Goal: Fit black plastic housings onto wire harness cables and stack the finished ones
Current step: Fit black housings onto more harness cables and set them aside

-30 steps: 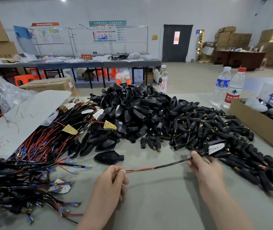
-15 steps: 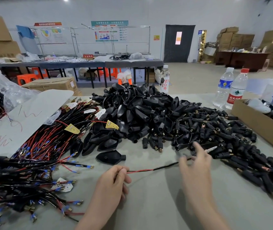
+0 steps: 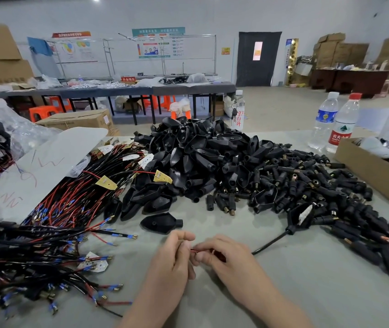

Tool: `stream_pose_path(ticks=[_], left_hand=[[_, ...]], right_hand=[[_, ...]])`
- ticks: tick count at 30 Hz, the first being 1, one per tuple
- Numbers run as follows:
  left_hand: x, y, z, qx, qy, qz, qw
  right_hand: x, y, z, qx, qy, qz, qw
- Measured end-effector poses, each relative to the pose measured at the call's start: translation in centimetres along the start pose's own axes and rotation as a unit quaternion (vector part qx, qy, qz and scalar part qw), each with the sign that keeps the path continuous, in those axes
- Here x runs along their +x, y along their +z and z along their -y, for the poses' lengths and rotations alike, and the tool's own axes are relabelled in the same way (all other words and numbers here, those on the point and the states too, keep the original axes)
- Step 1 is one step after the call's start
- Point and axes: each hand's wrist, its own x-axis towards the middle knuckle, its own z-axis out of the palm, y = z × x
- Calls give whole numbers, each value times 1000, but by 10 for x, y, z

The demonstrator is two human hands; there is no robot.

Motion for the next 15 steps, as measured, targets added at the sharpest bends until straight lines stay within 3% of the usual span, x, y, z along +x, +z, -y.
stream_pose_path(ticks=[6, 11, 15], left_hand=[[-3, 0, 2, 78, 42, -6, 996], [-3, 0, 0, 66, 34, -6, 997], [-2, -1, 0, 69, 27, -34, 997]], right_hand=[[0, 2, -3, 2, 8, 18, 1000], [-1, 4, -5, -25, 4, -8, 1000], [-1, 4, -7, 32, 17, -38, 999]])
